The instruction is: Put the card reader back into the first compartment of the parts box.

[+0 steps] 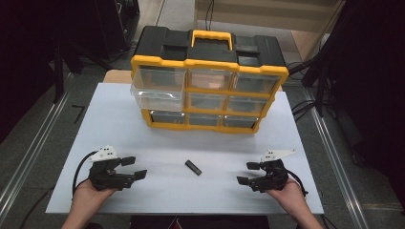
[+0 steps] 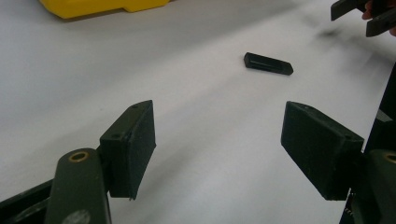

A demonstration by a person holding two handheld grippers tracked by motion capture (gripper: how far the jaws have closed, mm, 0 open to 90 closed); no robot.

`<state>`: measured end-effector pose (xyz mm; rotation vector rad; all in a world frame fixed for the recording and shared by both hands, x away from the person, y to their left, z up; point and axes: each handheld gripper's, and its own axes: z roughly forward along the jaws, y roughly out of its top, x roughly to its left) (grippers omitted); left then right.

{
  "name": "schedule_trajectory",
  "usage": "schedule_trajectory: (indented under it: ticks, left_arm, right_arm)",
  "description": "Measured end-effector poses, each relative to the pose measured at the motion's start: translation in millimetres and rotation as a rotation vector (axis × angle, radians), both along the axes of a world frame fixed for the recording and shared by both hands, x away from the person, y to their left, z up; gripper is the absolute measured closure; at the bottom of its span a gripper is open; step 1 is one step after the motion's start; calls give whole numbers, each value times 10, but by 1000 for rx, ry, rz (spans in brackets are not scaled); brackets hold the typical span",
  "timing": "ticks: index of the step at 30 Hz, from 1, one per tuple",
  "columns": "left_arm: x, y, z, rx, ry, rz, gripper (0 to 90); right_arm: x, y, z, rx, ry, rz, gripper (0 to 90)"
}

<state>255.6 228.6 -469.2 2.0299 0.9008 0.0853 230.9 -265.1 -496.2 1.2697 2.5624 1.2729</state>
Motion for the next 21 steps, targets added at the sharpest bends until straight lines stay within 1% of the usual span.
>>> schedule_trajectory:
  ticks: [2,6,9,10,11,13,14,17,21]
  left_arm:
    - [3,1,-5,-1,2,1,277]
    - [-2,-8,-12,18,6,-5,277]
    - [-2,-11,-12,19,10,-4,291]
    - [-3,-12,-9,21,8,-4,290]
    - [-3,-12,-9,21,8,-4,290]
    - [-3,-12,-11,19,6,-4,290]
    - [-3,-10,-13,20,5,-7,290]
    - [-3,-10,-14,20,4,-7,289]
    - [1,-9,-20,27,13,-6,290]
  right_arm:
    - [-1,7,0,2,4,3,212]
    - [9,6,-2,5,5,5,212]
    - [7,5,0,5,4,2,212]
    - [11,-1,-10,27,12,11,212]
    - [13,-5,-12,36,17,12,212]
    - [13,-7,-13,34,11,11,212]
    - [12,-6,-12,24,5,12,212]
    - [11,-2,-12,19,11,12,212]
    - [11,4,-16,15,14,14,212]
